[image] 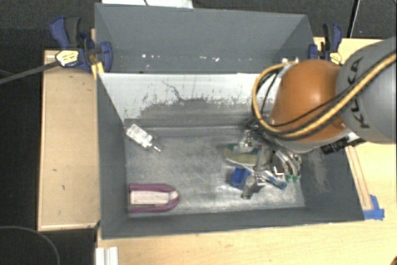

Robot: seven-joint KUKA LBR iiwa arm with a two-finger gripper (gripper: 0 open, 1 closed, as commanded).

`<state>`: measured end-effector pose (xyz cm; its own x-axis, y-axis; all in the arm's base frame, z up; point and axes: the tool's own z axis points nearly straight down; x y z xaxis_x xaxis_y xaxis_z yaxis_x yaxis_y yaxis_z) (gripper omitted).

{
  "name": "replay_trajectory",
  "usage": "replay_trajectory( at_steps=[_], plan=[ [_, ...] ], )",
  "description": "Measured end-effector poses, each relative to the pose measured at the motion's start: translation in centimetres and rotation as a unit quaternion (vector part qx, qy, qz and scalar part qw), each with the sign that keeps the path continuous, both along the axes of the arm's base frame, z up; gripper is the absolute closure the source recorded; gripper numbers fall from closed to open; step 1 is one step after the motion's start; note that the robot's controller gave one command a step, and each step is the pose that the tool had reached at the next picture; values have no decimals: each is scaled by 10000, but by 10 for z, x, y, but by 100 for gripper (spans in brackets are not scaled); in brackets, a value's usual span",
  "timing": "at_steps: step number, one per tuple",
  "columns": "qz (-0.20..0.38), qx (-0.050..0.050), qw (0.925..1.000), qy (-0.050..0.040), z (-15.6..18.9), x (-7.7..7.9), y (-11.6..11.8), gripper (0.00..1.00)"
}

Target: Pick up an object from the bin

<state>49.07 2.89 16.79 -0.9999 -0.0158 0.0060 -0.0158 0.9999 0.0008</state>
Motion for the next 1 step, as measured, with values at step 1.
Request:
replay_trajectory(
  at_steps=[1],
  plan=[
    [-223, 8, 9997, -76, -98, 12, -16, 0]
  ],
)
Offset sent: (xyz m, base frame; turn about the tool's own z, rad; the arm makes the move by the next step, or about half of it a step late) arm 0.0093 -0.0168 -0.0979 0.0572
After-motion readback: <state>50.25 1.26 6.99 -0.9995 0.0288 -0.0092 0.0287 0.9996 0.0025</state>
